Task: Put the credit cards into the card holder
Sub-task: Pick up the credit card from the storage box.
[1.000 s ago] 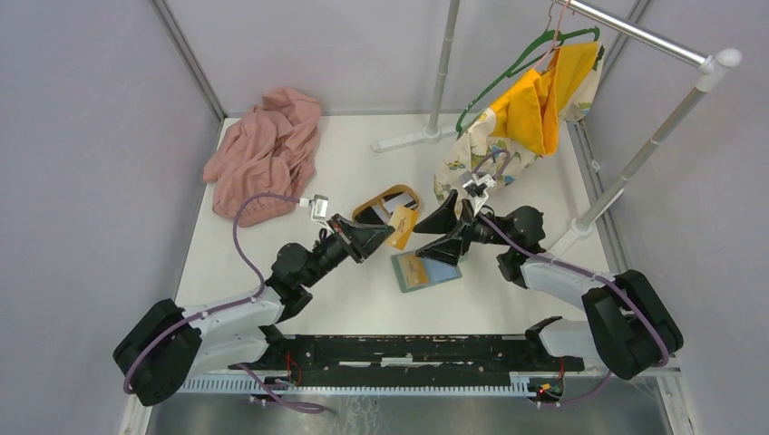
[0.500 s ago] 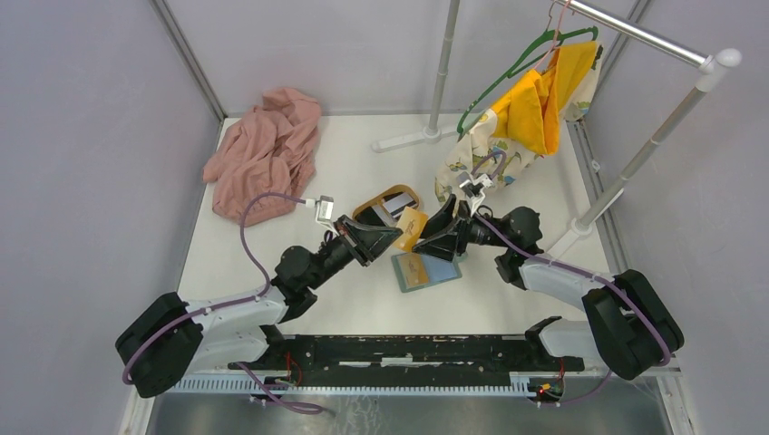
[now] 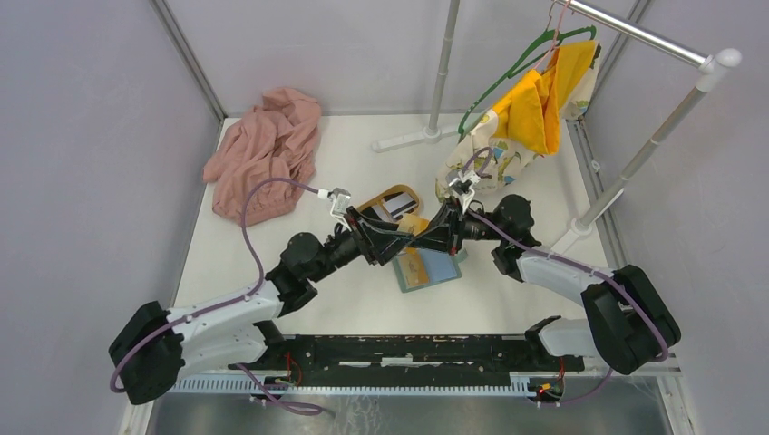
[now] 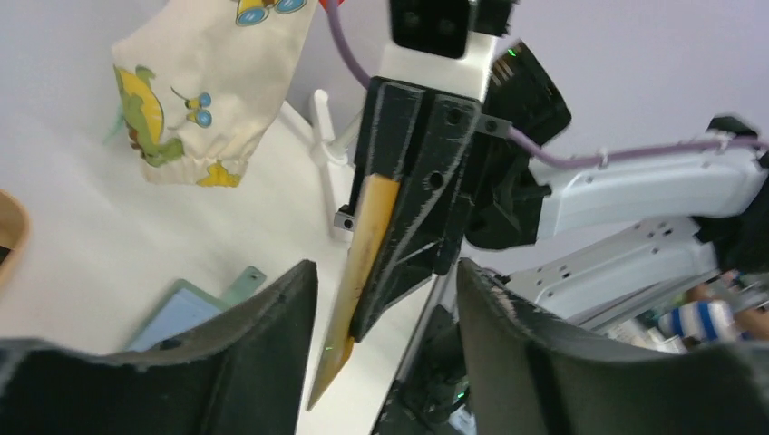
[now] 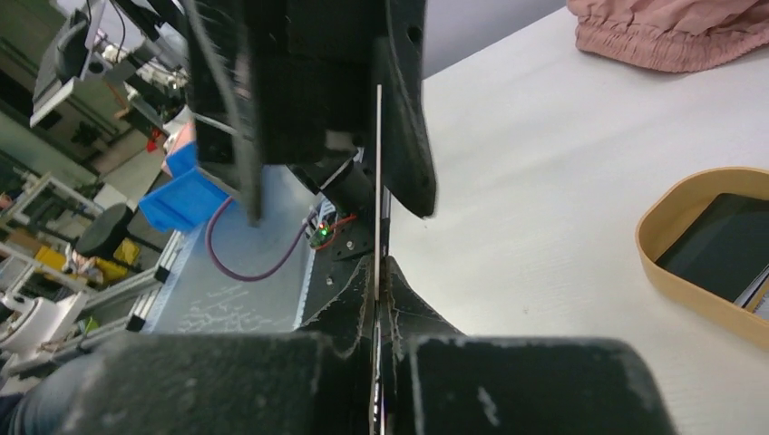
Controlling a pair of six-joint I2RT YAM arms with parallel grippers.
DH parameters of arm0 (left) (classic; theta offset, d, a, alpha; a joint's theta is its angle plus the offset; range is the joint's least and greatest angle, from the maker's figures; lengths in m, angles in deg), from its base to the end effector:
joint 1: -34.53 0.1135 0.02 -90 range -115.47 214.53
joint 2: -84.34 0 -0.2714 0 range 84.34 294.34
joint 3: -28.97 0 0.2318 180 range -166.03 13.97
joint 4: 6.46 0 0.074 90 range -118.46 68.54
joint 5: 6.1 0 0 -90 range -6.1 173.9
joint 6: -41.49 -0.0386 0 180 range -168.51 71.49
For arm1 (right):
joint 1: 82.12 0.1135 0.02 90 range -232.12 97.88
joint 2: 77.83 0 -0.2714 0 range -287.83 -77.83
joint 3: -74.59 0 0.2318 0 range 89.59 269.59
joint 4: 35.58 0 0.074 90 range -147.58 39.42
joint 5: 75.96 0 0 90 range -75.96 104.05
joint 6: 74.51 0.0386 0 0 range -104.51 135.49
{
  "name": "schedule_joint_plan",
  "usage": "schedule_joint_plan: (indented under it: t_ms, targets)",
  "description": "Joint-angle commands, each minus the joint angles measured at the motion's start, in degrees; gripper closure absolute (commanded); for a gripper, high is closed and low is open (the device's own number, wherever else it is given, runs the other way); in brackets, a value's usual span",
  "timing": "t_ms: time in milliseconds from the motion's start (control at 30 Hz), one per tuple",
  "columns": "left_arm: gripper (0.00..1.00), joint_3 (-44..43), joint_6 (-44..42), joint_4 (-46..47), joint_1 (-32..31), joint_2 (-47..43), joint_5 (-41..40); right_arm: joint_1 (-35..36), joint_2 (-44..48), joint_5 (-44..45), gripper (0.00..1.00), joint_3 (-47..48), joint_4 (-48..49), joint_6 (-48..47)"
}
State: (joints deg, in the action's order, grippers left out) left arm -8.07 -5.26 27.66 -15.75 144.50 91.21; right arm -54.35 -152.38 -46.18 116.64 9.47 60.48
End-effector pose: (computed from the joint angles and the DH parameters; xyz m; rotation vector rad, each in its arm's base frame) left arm 0.1294 -0.1634 0.2793 0.2130 1.5264 -1.4252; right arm 0.1916 0.1387 0.2708 -0.7898 1.5324 1.6855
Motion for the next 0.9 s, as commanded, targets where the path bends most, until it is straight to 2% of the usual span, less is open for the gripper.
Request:
schedule_joint_plan:
  t_ms: [0,67,200,300,733,867]
  targets:
    - [0.31,-7.4,-14.5,-22.0,-0.1,-8.0,3.3,0.5,-1.2,-6.7,1.00,7.8,-18.5,-17.5]
    - [0.26,-8.1,-16.6,-27.6,0.4,-9.6,4.1,0.9,-2.3,-9.3,1.00,8.8,-20.8,-20.5]
    - [0.28,-8.6,-18.0,-32.1,1.0,-8.7,6.7,2.3,-2.8,-12.3,1.00,10.0,-23.2,-24.0]
    - [0.39,-9.0,-18.5,-32.3,1.0,-7.2,7.8,2.7,-2.5,-12.5,1.00,10.8,-27.0,-27.5]
    - [0.77,-6.2,-14.9,-24.2,1.4,-5.3,10.5,2.8,-3.7,-13.0,1.00,11.2,-27.7,-28.4]
    - [0.81,-5.3,-13.6,-21.4,1.4,-4.5,11.5,2.8,-3.8,-13.2,1.00,11.2,-27.8,-28.4]
